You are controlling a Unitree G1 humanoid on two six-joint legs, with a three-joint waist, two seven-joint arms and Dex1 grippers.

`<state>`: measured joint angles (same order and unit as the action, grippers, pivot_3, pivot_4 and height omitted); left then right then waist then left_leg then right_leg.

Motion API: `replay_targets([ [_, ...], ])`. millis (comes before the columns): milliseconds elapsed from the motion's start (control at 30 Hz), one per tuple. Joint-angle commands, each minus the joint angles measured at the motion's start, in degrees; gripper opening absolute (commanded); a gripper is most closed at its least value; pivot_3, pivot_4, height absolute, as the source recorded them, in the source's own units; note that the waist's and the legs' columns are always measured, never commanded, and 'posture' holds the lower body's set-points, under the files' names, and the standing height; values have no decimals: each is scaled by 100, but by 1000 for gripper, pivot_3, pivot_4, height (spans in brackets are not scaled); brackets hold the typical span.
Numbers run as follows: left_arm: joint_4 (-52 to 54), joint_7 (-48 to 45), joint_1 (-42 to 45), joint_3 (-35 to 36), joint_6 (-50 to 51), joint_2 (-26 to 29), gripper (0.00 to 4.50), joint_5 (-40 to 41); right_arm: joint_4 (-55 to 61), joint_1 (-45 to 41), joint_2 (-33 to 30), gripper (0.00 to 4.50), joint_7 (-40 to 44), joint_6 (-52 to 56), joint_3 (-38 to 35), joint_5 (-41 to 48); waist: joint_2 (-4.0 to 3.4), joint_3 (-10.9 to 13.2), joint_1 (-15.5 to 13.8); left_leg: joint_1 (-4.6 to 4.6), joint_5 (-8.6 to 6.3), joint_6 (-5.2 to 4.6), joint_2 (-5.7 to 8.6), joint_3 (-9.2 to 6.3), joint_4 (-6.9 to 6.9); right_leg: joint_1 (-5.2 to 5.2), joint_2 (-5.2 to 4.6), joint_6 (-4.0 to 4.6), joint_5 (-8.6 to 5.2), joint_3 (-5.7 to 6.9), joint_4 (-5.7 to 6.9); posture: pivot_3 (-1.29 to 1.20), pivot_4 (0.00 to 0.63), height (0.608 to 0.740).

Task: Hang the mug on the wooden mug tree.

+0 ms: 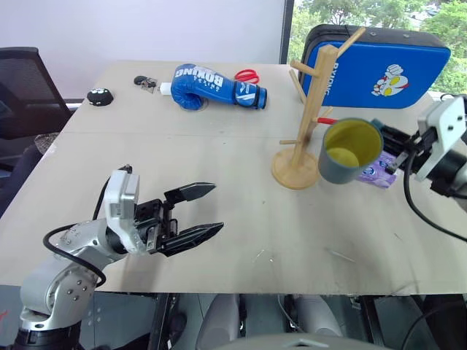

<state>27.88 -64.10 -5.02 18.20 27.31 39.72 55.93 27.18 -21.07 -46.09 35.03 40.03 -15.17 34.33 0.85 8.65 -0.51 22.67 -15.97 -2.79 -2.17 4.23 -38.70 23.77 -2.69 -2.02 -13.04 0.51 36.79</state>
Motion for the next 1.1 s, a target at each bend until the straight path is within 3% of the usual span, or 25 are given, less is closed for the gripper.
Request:
replay_targets([
  [33, 100, 29, 12, 166, -83, -54, 4500, 151, 131, -465, -210, 80, 29, 371, 157, 176, 2, 1, -24, 6, 0, 0, 0, 0, 0, 2, -1, 0, 0, 0, -3, 0, 150, 740],
  [167, 305, 221, 14, 131, -36, -102, 4500, 219, 42, -950, -416, 80, 266, 764, 492, 283, 5, 4, -27, 14, 0, -1, 2, -2, 0, 3, -6, 0, 0, 1, -11, 0, 150, 740],
  [400, 633, 651, -66, 113, 18, -160, 4500, 333, -1164, -1896, -296, 80, 528, 363, 1593, -642, 6, 5, 7, 10, -1, -2, 1, 2, 0, 4, -5, 0, 0, -1, -8, 0, 150, 740],
  [500, 678, 781, -57, 94, 33, -169, 4500, 352, -1562, -2114, -175, 922, 653, 199, 1833, -901, 6, 5, 12, 9, -1, -2, 1, 2, 0, 5, -4, 0, 1, 0, -5, 0, 150, 740],
  [600, 704, 901, -68, 109, 28, -180, 4500, 341, -1631, -2170, -98, 2244, 656, 36, 1806, -1055, 6, 5, -20, 11, -1, -1, 1, 0, 0, 5, -4, 0, 1, 1, -5, 0, 150, 740],
  [633, 708, 936, -73, 117, 5, -195, 4500, 329, -1527, -2119, -107, 2597, 696, 122, 1673, -943, 6, 5, -21, 13, 0, -1, 1, 0, 0, 5, -4, 0, 1, 1, -6, 0, 150, 740],
  [900, 606, 1035, -192, 25, -9, -184, 4500, 126, -338, -848, -496, 2597, 1127, 568, 164, 121, 8, 6, -34, 22, -2, -1, 2, -7, 5, 4, -10, -6, 4, 10, -15, 0, 150, 740],
  [1100, 230, 1052, -384, 14, -2, -46, 4500, -350, 366, 1305, -547, 2597, 1437, 491, -1483, 407, 10, 4, -38, 12, -3, -3, 1, -10, 6, -1, -5, -2, 0, 11, -14, 0, 150, 740],
])
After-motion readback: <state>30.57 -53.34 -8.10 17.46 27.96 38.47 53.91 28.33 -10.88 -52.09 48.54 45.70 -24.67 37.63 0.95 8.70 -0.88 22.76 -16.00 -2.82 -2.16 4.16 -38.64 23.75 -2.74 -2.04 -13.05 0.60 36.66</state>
